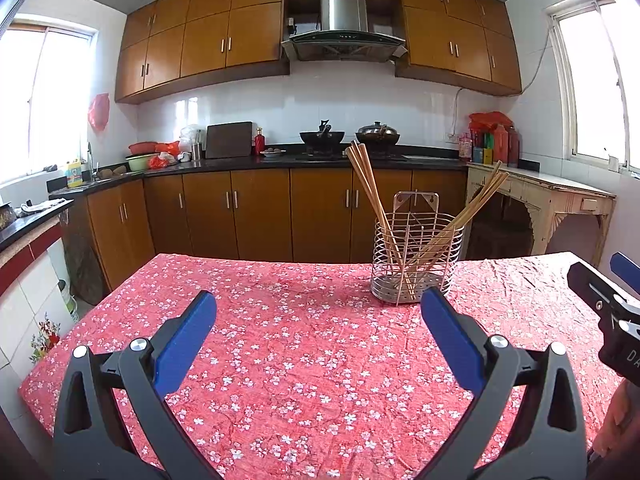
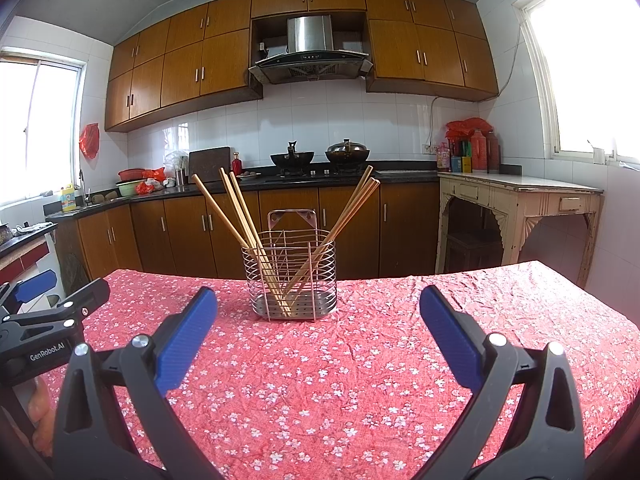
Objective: Organize utensils
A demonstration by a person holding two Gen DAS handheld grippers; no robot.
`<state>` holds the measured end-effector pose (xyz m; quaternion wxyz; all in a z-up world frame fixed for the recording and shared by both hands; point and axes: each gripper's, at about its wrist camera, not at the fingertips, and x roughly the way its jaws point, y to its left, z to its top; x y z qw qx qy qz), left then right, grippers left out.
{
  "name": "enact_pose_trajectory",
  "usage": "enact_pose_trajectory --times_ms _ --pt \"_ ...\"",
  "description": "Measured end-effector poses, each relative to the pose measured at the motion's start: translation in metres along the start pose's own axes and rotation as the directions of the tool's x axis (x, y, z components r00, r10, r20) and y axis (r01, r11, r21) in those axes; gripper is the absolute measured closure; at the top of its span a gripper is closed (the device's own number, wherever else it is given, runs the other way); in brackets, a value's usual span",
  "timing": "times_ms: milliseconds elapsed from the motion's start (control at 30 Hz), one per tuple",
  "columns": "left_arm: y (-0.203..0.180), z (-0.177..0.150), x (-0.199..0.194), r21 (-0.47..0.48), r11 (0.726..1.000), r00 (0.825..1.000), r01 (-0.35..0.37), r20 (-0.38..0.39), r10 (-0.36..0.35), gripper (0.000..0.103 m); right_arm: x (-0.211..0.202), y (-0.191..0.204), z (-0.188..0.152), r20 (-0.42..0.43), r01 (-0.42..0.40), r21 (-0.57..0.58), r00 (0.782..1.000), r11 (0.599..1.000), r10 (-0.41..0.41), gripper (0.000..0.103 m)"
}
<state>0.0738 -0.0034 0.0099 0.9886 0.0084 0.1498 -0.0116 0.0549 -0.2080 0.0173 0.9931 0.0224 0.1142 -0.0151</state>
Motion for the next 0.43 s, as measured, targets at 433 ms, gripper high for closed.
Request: enact_pose_trajectory --times_ms 433 --pt "-0.0007 0.0022 -0.0007 -0.005 1.000 1.000 0.008 -0.006 -0.008 0.002 -0.0001 -0.0002 -0.0038 0.003 0.005 0.006 1.000 1.000 -0.005 0.004"
